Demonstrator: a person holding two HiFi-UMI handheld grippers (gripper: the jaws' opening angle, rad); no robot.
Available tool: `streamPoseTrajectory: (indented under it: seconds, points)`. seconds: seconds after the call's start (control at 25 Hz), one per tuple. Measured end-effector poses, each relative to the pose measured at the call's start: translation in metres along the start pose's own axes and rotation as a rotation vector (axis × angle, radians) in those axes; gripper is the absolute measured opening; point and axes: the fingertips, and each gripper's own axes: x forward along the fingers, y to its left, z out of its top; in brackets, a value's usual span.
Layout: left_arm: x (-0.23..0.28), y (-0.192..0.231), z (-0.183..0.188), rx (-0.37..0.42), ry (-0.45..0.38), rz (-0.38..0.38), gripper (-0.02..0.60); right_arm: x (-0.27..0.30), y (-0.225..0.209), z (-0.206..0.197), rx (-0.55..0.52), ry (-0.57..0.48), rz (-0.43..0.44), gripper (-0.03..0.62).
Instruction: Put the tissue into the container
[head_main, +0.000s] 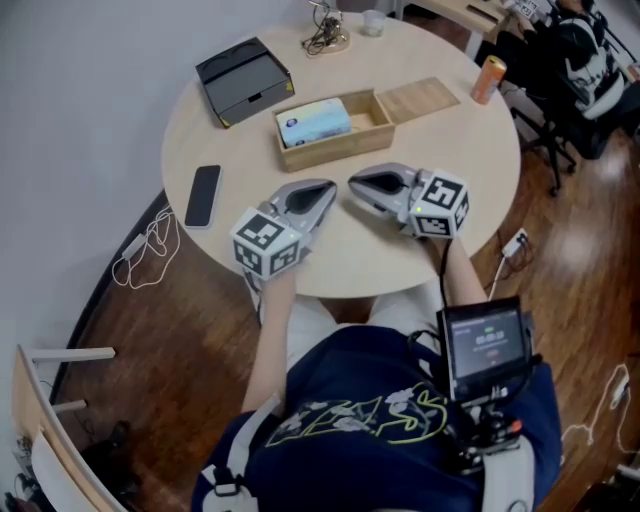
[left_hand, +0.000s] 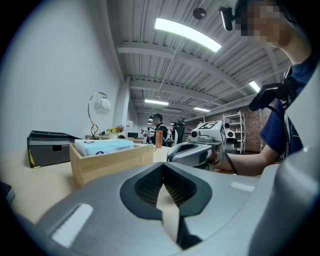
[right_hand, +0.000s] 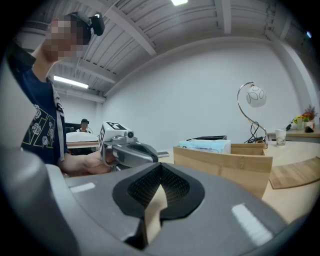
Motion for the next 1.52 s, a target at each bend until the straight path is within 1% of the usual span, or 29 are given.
streamPoseTrajectory:
  seconds: [0.12,0.2,0.28,0.36,0.44,0.52,0.68,0.84,0.88,0.92,0.96,1.08,1.12,1.16,1.36,1.52]
  points:
    - [0.0,0.0,0.0,0.002,0.0,-0.004,0.003,0.0,0.001,0.001,-0.003,0.0,0.003,0.006]
    - [0.003,0.001,-0.002,-0.007,0.02,-0.007,0.003,0.0,0.001,0.002,-0.004,-0.001,0.005,0.006]
    - [0.01,0.002,-0.009,-0.025,0.072,-0.013,0.003,0.0,0.0,0.001,-0.004,-0.001,0.004,0.006]
    - [0.016,-0.001,-0.016,-0.037,0.131,-0.047,0.003,0.0,0.0,0.001,-0.002,0.0,0.001,0.006]
    - [0.021,-0.004,-0.02,-0.043,0.165,-0.07,0.003,0.0,0.0,0.0,-0.002,-0.005,0.005,0.006]
    - [0.021,-0.005,-0.02,-0.04,0.167,-0.079,0.003,0.0,0.0,-0.001,-0.002,-0.007,0.005,0.006]
    - [0.018,-0.01,-0.014,-0.015,0.12,-0.121,0.003,0.0,0.0,0.0,-0.003,-0.001,0.003,0.006]
    - [0.024,-0.02,-0.022,-0.005,0.181,-0.184,0.003,0.0,0.001,0.0,-0.011,0.002,0.002,0.006]
    - [0.024,-0.023,-0.022,-0.002,0.184,-0.202,0.003,0.0,0.0,0.0,-0.007,-0.001,-0.003,0.006]
    - [0.024,-0.025,-0.022,0.0,0.181,-0.217,0.003,-0.001,-0.002,0.0,-0.001,-0.003,-0.019,0.006]
    - [0.023,-0.027,-0.022,0.001,0.179,-0.225,0.003,-0.002,-0.006,0.0,0.008,-0.002,-0.054,0.006]
    - [0.024,-0.027,-0.022,0.003,0.18,-0.229,0.003,-0.006,-0.03,-0.006,0.05,0.032,-0.239,0.006]
    - [0.024,-0.028,-0.022,0.005,0.182,-0.236,0.003,-0.006,-0.036,-0.008,0.062,0.053,-0.277,0.006]
    - [0.025,-0.029,-0.021,0.008,0.184,-0.245,0.003,-0.005,-0.038,-0.01,0.071,0.073,-0.288,0.006]
    - [0.03,-0.031,-0.021,0.006,0.184,-0.247,0.003,0.007,-0.03,-0.021,0.08,0.136,-0.191,0.006]
    - [0.033,-0.029,-0.021,0.0,0.178,-0.226,0.003,0.01,-0.023,-0.021,0.078,0.148,-0.16,0.006]
